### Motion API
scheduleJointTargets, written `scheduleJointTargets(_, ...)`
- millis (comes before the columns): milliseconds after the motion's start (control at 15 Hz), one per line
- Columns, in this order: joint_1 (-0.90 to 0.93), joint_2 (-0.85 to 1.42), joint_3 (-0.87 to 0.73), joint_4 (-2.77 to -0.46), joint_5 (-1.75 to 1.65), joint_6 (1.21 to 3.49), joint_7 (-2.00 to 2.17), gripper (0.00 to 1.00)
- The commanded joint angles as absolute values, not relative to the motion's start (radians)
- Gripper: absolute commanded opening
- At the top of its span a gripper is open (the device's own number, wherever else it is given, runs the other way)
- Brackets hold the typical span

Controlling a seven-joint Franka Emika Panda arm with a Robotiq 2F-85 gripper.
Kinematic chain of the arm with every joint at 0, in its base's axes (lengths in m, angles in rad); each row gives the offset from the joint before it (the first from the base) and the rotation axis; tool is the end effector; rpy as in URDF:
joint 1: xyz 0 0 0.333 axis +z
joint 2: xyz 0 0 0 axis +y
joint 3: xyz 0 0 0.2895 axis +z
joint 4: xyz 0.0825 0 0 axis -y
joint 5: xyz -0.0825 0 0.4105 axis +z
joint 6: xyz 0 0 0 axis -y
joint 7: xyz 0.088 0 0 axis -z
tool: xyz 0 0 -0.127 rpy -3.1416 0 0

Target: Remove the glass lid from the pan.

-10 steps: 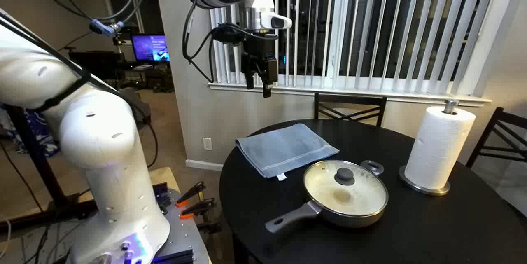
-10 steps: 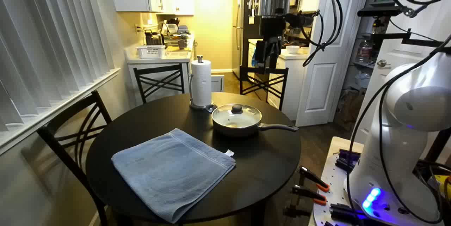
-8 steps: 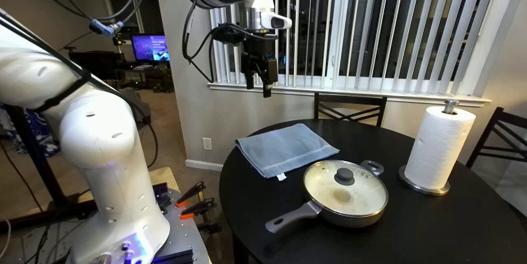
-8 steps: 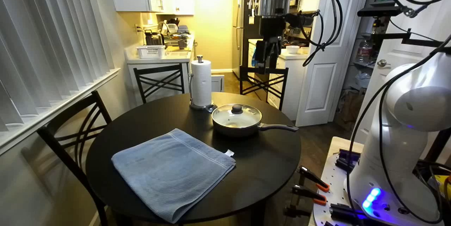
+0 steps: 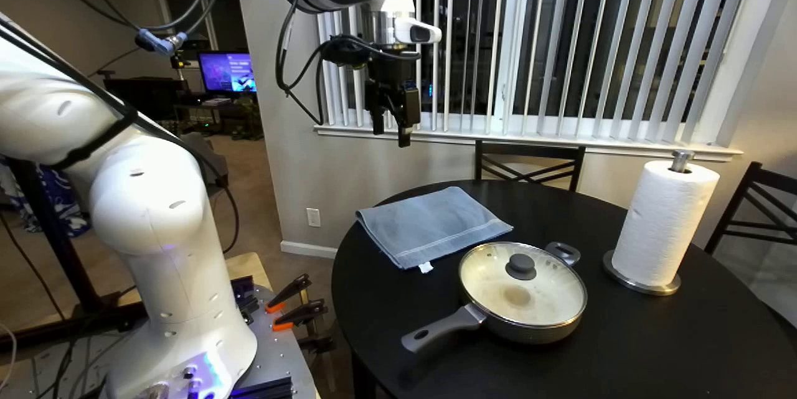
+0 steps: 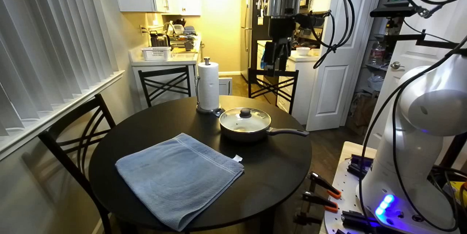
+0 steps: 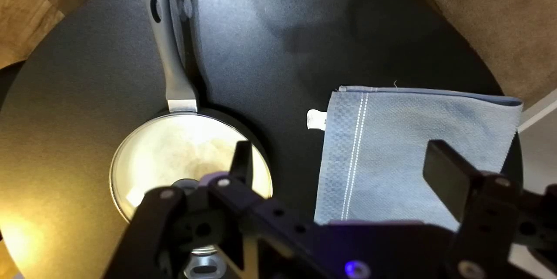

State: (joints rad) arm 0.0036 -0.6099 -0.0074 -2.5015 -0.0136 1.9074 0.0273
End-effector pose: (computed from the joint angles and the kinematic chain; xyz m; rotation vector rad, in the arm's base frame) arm 0.4074 -0.0027 0.4408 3.1328 -0.0398 0.0249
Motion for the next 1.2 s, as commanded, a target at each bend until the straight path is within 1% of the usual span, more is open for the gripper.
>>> scheduleJointTargets(0,0.003,-0.565,0.049,-2.426,-0.086,2.005,0.035,1.0)
scheduleJointTargets(200,-0.008,-0.471,0.084,-2.308,-0.157,2.157,0.045,1.0)
scheduleJointTargets(400,-0.034,-0.378,0.073,-2.271,-0.228,2.282,0.045,1.0)
scheduleJointTargets(933,-0.076,-0.139,-0.068,-2.242,-0.169,2.294,-0.043,1.0)
scheduleJointTargets(1133,-0.077,-0.094,-0.108,-2.262,-0.063,2.299,-0.138,1.0)
